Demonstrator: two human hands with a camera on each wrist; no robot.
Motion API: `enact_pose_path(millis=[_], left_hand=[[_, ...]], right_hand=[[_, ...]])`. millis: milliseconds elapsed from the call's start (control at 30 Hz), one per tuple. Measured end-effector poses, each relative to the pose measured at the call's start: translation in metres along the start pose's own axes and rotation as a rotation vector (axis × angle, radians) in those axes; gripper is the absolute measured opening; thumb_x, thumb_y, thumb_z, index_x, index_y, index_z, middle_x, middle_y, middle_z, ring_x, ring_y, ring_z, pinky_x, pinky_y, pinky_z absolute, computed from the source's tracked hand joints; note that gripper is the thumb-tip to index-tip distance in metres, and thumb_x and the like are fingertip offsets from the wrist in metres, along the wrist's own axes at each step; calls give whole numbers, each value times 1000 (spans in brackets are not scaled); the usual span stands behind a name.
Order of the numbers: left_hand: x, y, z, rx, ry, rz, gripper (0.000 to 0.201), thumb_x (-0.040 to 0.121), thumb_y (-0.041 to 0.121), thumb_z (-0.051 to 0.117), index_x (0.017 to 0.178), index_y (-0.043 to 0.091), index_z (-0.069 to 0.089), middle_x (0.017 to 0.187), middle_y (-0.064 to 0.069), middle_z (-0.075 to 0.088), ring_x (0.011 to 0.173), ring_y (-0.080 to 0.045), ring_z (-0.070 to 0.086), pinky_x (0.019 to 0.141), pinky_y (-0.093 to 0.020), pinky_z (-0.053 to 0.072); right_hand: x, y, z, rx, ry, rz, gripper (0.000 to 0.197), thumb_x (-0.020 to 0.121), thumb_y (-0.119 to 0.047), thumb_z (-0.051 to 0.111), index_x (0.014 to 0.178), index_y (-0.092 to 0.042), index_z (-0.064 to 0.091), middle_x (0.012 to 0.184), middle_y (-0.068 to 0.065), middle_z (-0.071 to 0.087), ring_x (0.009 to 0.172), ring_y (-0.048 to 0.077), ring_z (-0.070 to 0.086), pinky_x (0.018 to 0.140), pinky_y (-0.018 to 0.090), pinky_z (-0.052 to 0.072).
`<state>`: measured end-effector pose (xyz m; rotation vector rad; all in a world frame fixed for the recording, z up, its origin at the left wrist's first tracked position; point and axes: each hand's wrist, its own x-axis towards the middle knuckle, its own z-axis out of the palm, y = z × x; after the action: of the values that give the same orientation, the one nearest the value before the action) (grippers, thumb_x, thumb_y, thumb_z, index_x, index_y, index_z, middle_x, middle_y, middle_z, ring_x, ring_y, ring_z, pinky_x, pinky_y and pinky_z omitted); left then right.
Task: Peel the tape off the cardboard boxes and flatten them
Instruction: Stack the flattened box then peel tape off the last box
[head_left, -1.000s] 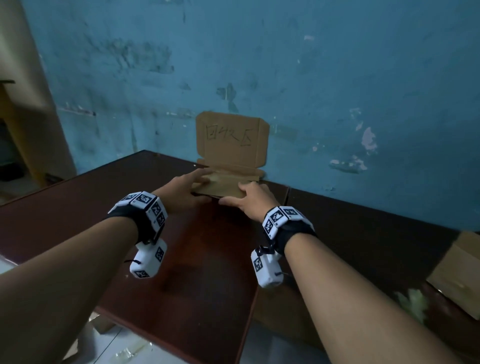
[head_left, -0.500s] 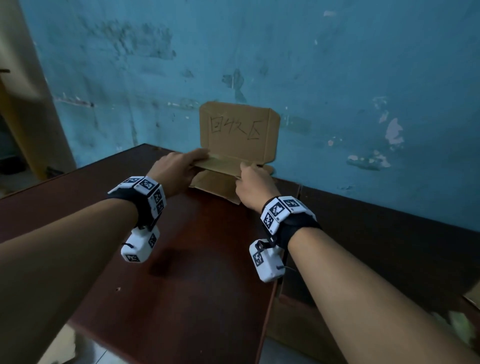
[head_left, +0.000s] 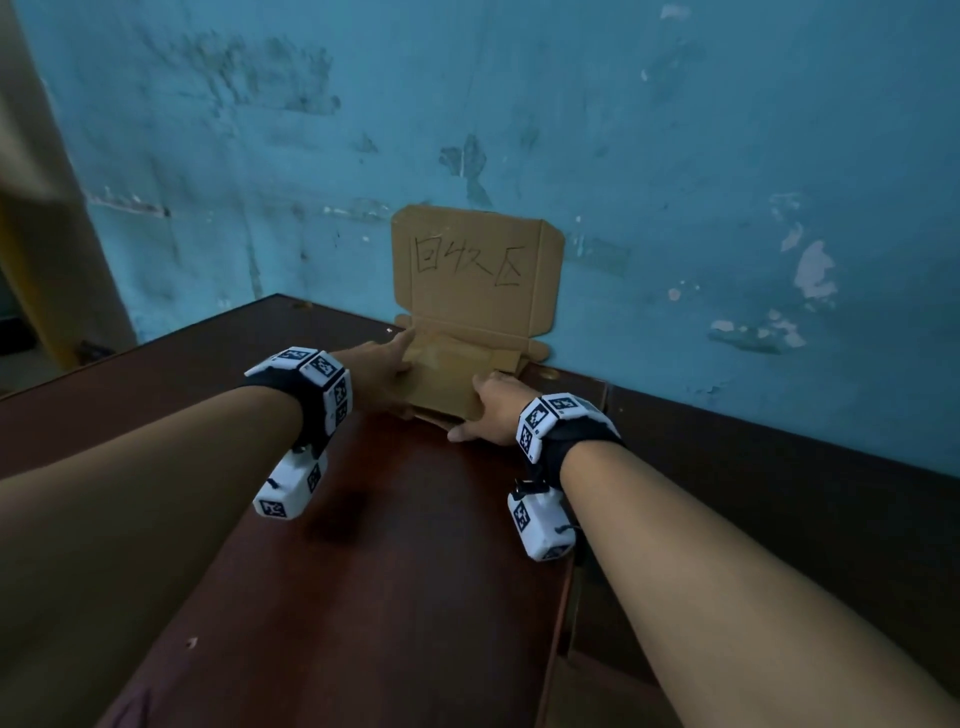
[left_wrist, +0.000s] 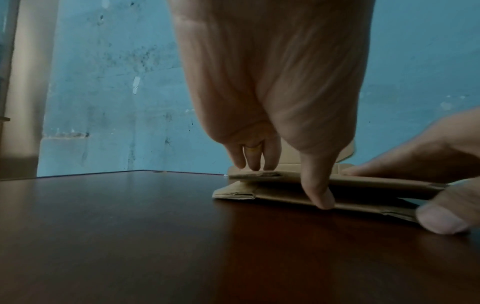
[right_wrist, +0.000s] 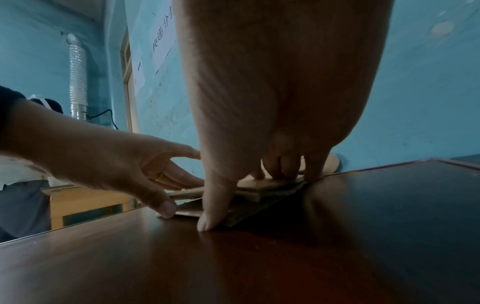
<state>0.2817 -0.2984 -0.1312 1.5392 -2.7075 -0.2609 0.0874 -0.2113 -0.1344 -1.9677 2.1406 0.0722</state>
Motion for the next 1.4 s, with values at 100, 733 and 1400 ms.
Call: enact_pose_path(millis=[100,733,1400], left_hand=[[8,0,3,28,-56,-28,126,88,51,82,169,17,-9,166,-22,39,150,-38,42,119,-44,37],[14,20,8,-3,148,-81,87,85,44,87,152,11,43,145,-17,57,134,-40,54,107,-47,48],[-64,87,-12,-140,300,-99,58,92,39,70,139,10,51,135,-14,61,124,-35,58,100,-48,53]], right_hand=[[6,-1,-6,-44,-45,-10,82,89,-64,74,145,-9,51,147,13,56,129,31,58,100,40,50],[8,-8,13,36,-55,88,83,111,-53,40,168,-5,3,176,15,-11,163,33,-7,128,52,11],[-104,30,-21,134,78,106,78,112,-53,36,167,-5,11,177,15,3,164,29,0,131,50,17]])
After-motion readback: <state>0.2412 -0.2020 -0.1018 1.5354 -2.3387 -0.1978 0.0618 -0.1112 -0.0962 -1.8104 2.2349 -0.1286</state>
